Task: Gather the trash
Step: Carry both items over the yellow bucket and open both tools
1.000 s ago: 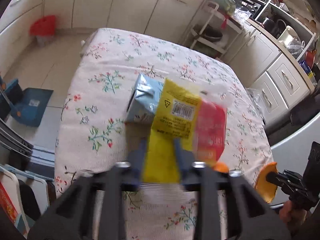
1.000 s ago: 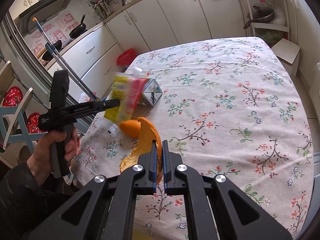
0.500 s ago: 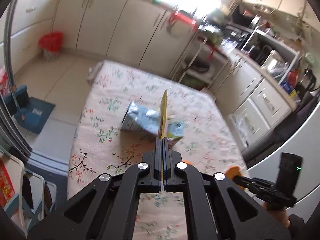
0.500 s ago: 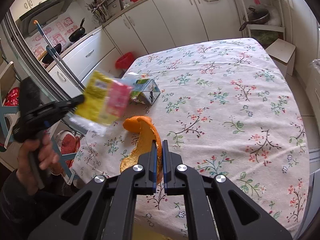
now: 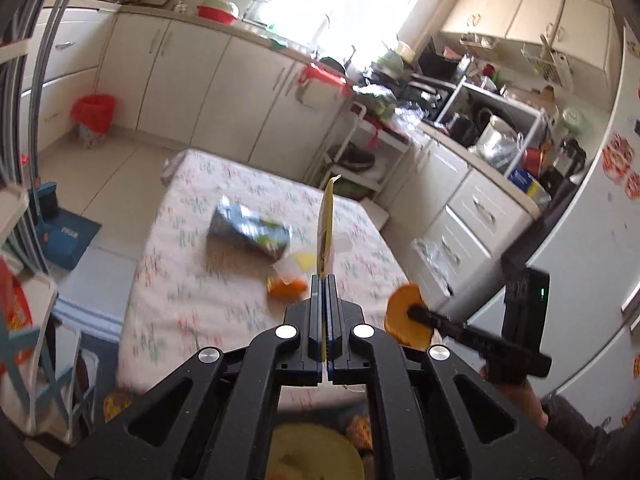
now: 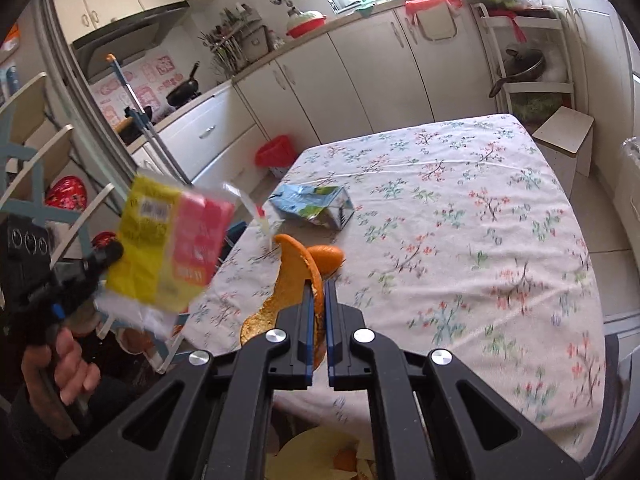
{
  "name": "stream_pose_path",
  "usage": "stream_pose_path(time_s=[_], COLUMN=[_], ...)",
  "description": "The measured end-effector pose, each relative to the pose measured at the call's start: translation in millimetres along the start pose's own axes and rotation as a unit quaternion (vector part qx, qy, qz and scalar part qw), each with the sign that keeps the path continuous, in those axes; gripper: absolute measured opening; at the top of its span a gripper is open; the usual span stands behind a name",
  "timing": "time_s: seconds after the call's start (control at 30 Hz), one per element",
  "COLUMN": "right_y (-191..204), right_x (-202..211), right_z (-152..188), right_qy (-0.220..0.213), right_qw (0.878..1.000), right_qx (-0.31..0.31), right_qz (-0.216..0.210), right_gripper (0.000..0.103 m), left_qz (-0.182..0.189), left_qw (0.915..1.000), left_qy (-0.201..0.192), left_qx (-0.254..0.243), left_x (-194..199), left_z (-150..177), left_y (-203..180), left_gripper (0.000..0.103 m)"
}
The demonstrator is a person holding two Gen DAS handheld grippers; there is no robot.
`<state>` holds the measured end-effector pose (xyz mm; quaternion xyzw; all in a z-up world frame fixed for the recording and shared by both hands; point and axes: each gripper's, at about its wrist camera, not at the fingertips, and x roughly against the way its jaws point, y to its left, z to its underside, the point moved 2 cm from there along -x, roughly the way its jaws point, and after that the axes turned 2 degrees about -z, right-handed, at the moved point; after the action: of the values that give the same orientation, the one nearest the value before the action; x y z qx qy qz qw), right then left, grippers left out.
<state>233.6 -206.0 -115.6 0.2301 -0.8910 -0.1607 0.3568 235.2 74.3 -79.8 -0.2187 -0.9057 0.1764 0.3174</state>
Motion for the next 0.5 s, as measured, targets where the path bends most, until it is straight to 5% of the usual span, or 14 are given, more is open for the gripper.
stream_pose_path(time_s=[0.23, 0.5], right_y=[12, 20], right_x=[22, 14], right_z=[51, 120], right_qy=[0.027, 0.122], right_qw=[1.000, 0.992], right_qx=[-0.006, -0.015], right_qz=[-0.009, 0.011], right_gripper=[0.005, 0.005], left_qz=[-0.011, -0.019], left_qw=[0.9965, 0.9861], left_qy=[0.082, 0.165], left_qx=[-0.002, 0.005], left_x=[13, 0], left_z=[79, 145], left_y=[-22, -34], left_gripper=[0.001, 0.001])
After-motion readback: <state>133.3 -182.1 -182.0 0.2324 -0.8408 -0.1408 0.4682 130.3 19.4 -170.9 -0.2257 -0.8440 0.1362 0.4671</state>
